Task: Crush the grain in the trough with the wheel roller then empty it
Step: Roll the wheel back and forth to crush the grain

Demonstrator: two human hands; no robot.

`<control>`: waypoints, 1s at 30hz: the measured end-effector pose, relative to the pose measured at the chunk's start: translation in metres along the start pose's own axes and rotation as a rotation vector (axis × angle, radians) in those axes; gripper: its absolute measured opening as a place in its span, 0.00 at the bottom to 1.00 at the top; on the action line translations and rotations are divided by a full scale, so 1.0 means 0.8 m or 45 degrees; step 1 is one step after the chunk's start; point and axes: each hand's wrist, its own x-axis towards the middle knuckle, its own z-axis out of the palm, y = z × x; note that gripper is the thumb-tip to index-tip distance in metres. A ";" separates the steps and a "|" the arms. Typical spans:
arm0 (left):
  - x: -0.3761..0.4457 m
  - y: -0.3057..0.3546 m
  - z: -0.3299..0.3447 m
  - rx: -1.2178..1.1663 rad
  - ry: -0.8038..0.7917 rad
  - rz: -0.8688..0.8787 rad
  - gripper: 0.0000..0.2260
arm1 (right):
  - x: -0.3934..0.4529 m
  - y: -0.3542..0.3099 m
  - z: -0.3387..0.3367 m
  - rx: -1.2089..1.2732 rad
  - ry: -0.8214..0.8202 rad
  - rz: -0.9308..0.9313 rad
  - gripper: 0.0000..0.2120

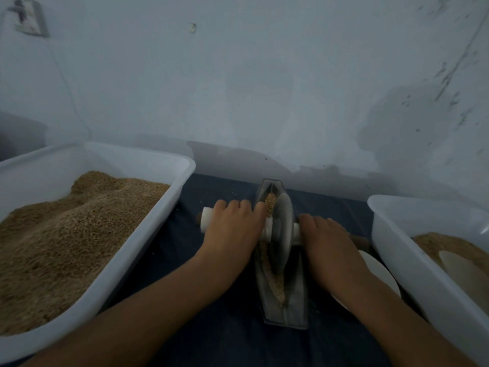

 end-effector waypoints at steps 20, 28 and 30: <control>0.037 -0.007 0.022 0.012 0.107 -0.039 0.18 | 0.048 0.022 0.019 -0.033 0.013 -0.011 0.21; -0.031 0.002 -0.015 0.029 0.009 0.021 0.25 | -0.042 -0.005 -0.010 0.082 0.082 -0.031 0.23; -0.037 0.003 -0.019 0.039 0.025 0.012 0.23 | -0.050 -0.010 -0.016 0.068 0.085 -0.017 0.27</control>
